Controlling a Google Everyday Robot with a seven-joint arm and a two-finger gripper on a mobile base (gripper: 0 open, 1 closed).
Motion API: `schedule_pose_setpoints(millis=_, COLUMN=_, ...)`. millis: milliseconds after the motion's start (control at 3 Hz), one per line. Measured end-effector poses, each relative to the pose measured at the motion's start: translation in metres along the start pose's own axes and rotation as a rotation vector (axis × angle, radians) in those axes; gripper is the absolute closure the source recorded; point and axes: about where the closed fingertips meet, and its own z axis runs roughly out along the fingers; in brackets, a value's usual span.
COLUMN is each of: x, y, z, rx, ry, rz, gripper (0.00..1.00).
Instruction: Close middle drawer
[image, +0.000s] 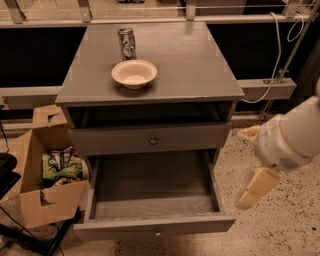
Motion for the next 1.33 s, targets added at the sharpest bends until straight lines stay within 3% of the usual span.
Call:
schedule_pose_setpoints(millis=333, x=0.019, y=0.026, z=0.085, rx=-0.081, ry=0.001, rz=0.023, gripper=0.0)
schedule_pose_setpoints(millis=667, x=0.034, y=0.051, z=0.161, rx=-0.176, ry=0.033, rz=0.04, gripper=0.11)
schedule_pose_setpoints(millis=1000, x=0.047, y=0.084, z=0.227, rx=-0.266, ry=0.042, rz=0.077, gripper=0.3)
schedule_pose_setpoints(millis=1333, x=0.061, y=0.116, z=0.271, rx=-0.332, ry=0.034, rz=0.12, gripper=0.6)
